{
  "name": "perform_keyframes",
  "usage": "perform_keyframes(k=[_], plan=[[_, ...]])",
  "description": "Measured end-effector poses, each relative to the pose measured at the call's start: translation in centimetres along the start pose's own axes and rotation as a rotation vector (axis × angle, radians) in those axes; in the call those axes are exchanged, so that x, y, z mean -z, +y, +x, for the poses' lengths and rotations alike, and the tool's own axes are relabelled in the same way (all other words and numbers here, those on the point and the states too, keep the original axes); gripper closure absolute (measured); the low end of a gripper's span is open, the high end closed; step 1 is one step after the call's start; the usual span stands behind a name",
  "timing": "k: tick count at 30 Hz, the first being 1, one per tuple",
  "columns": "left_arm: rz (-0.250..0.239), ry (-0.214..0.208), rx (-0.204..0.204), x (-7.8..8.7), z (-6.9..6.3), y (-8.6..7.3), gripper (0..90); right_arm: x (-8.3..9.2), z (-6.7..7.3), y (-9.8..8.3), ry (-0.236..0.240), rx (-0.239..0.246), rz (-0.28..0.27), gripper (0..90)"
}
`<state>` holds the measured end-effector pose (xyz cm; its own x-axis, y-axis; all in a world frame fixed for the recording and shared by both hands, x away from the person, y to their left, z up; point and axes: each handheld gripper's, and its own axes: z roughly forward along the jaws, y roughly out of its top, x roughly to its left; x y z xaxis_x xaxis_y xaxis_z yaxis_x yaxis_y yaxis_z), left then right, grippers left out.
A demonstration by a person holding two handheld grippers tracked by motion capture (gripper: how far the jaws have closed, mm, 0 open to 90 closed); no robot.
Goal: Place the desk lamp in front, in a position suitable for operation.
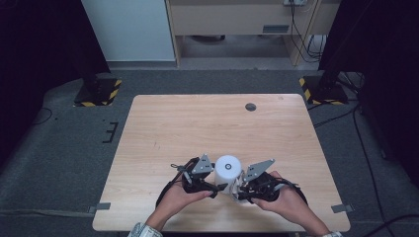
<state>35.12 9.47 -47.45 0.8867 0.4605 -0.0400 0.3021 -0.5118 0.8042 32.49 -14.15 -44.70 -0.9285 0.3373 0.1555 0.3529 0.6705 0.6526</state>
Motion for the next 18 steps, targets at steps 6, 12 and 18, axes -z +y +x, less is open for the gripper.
perform_keyframes(k=[6,12,18], plan=[[0.0,0.0,-0.002,0.0,0.0,0.0,18.8,-0.1,0.7,0.6,0.004,0.02,0.001,79.9],[0.003,-0.002,-0.003,0.0,0.0,0.0,19.0,-2.9,0.8,-0.1,0.039,0.012,0.046,79.9],[0.001,-0.003,-0.005,0.1,0.0,0.0,19.3,-4.4,0.4,-0.8,0.063,-0.007,0.079,79.9]])
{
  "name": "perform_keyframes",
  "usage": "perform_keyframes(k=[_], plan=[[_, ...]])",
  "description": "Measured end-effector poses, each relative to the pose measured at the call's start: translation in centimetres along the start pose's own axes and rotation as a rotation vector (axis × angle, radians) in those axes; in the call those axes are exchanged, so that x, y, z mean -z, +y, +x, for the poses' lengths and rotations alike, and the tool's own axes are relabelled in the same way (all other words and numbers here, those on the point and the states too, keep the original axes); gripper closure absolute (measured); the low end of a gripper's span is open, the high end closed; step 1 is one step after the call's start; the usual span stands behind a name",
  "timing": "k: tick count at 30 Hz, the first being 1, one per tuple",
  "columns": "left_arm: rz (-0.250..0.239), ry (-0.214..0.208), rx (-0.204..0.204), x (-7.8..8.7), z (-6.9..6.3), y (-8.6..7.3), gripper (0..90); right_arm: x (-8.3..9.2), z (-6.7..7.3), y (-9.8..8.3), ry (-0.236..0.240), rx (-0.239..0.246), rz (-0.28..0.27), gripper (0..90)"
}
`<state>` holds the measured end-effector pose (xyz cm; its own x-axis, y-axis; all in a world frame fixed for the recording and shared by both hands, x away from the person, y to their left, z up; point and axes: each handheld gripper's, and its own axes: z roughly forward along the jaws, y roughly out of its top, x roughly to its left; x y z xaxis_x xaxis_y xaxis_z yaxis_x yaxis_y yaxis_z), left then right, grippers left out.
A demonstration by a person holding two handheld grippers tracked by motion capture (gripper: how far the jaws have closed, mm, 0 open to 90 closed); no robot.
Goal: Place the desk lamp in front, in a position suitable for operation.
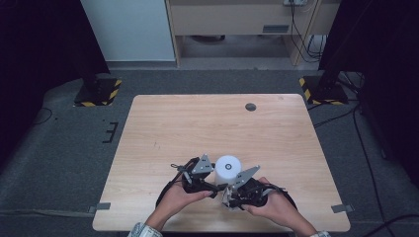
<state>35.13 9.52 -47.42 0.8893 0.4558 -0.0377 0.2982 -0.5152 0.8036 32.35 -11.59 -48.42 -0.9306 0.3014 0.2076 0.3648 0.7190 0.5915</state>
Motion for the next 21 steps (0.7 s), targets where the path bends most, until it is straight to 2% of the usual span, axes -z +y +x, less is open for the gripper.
perform_keyframes(k=[6,10,14,15,16,21], plan=[[-0.005,-0.002,0.001,0.1,0.0,0.0,20.7,0.5,0.1,-0.1,-0.005,-0.001,-0.02,79.8],[-0.006,-0.006,0.0,0.2,0.1,-0.1,21.7,1.7,0.2,0.1,-0.018,0.0,-0.049,79.8],[-0.007,-0.007,0.001,0.2,0.1,-0.1,21.9,3.7,0.4,0.7,-0.042,0.014,-0.088,79.7],[-0.007,-0.007,-0.001,0.2,0.1,-0.1,21.9,3.7,0.4,0.7,-0.042,0.014,-0.088,79.7],[-0.006,-0.006,0.0,0.2,0.1,-0.1,22.0,4.5,0.5,1.0,-0.052,0.027,-0.104,79.7],[-0.006,-0.005,-0.003,0.2,0.1,-0.1,22.1,5.0,0.6,1.5,-0.059,0.033,-0.111,79.7]])
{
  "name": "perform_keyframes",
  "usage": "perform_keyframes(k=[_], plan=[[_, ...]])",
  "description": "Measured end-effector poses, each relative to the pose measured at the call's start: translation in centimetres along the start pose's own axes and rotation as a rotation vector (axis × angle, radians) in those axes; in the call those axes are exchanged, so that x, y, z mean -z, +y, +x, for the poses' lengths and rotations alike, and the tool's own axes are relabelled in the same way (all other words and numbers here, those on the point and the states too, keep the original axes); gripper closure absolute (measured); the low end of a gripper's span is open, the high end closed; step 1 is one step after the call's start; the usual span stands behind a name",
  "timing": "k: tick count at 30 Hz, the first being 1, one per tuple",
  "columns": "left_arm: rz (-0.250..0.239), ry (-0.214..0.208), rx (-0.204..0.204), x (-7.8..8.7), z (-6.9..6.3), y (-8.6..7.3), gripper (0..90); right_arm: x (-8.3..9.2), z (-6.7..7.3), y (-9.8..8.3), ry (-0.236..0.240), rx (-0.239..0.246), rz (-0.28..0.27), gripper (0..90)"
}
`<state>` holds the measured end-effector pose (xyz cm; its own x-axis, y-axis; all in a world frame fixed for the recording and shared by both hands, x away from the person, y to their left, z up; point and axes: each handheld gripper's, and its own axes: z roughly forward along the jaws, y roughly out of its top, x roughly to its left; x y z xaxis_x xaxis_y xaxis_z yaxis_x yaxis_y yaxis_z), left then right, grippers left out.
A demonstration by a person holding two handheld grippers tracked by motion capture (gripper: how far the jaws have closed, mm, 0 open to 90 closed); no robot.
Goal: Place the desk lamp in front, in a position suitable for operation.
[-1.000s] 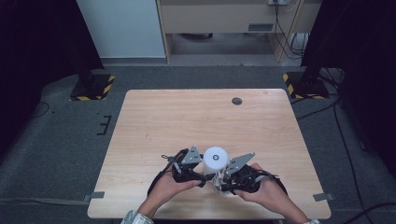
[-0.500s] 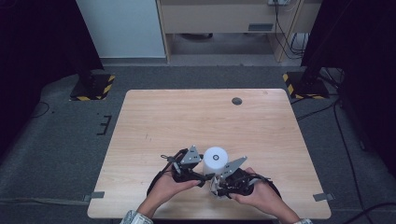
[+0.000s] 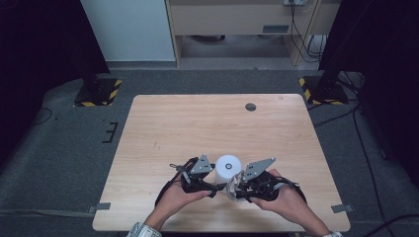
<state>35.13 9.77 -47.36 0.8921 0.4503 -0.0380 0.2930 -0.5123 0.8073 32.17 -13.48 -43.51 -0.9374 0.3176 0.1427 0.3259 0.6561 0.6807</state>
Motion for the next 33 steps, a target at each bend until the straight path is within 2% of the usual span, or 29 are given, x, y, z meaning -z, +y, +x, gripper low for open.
perform_keyframes(k=[3,6,14,17,20,21,23,24,27,31,33], plan=[[-0.001,0.0,0.002,0.0,0.0,0.0,22.2,-0.4,0.0,-0.1,0.004,-0.006,0.009,79.7],[-0.002,-0.002,0.004,0.1,0.0,0.0,22.2,-1.8,-0.1,-0.6,0.025,-0.017,0.035,79.7],[-0.002,-0.003,0.003,0.1,0.0,0.0,22.4,-4.1,-0.5,-1.6,0.053,-0.038,0.084,79.7],[-0.003,-0.004,0.003,0.1,0.0,0.0,22.5,-3.9,-0.5,-1.6,0.053,-0.035,0.075,79.7],[-0.003,-0.004,0.004,0.1,0.0,0.0,22.5,-3.0,-0.4,-1.4,0.04,-0.037,0.055,79.7],[-0.002,-0.004,0.003,0.1,0.0,0.0,22.4,-2.0,-0.4,-1.1,0.028,-0.03,0.033,79.7],[-0.002,-0.004,0.003,0.1,0.0,0.0,22.4,-1.7,-0.3,-1.0,0.024,-0.027,0.025,79.7],[-0.002,-0.005,0.003,0.1,0.0,0.0,22.5,-0.6,-0.3,-0.8,0.009,-0.019,0.008,79.6],[-0.002,-0.006,-0.002,0.0,0.0,0.0,22.4,0.4,-0.3,-0.5,-0.006,-0.016,-0.008,79.6],[-0.003,-0.006,-0.001,0.0,0.0,0.0,22.4,0.5,-0.5,-0.5,-0.008,-0.015,-0.008,79.7],[-0.004,-0.008,0.002,0.0,0.0,0.0,22.4,-0.4,-0.6,-0.7,0.001,-0.024,0.004,79.7]])
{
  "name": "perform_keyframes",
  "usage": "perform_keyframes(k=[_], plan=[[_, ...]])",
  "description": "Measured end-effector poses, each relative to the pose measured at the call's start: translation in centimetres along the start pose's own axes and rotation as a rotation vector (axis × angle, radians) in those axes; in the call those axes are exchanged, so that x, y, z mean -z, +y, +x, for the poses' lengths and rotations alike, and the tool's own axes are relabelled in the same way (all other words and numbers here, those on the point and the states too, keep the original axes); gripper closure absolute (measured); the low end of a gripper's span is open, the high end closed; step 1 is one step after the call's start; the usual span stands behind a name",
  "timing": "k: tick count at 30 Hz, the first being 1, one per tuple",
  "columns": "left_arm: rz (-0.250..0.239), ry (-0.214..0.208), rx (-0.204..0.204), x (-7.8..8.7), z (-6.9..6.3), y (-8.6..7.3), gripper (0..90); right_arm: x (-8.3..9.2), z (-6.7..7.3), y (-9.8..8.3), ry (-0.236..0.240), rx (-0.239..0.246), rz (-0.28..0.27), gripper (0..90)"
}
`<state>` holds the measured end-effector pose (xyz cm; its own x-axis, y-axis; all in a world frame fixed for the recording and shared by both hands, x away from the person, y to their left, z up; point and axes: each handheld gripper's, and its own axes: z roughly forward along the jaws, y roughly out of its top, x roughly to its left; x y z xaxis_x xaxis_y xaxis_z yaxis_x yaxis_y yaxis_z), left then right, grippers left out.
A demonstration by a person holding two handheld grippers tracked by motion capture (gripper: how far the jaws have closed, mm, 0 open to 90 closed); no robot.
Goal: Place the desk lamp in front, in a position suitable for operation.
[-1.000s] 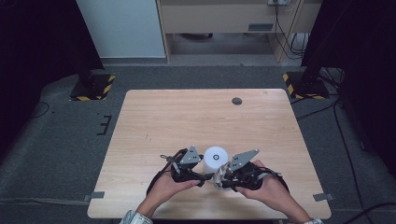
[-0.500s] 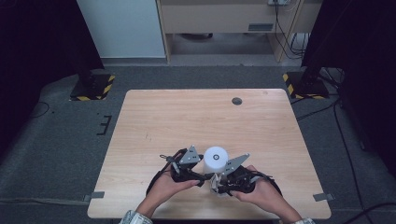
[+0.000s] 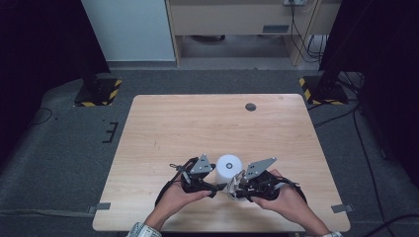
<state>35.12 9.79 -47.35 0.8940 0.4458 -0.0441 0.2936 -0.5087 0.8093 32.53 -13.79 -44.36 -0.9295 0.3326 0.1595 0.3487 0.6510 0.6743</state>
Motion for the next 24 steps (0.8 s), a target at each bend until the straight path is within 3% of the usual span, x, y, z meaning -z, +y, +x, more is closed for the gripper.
perform_keyframes(k=[7,12,16,24], plan=[[0.002,0.001,0.0,0.0,0.0,0.0,22.4,-3.0,0.0,-0.8,0.035,-0.016,0.059,79.7],[0.002,-0.001,0.0,0.0,0.0,0.0,22.5,-3.8,-0.2,-1.2,0.045,-0.027,0.076,79.6],[0.002,-0.001,0.0,0.0,0.0,0.0,22.5,-3.4,-0.2,-1.3,0.041,-0.027,0.065,79.6],[0.003,-0.002,0.001,0.0,0.0,0.0,22.6,-0.1,-0.5,-1.1,-0.003,-0.029,0.002,79.5]])
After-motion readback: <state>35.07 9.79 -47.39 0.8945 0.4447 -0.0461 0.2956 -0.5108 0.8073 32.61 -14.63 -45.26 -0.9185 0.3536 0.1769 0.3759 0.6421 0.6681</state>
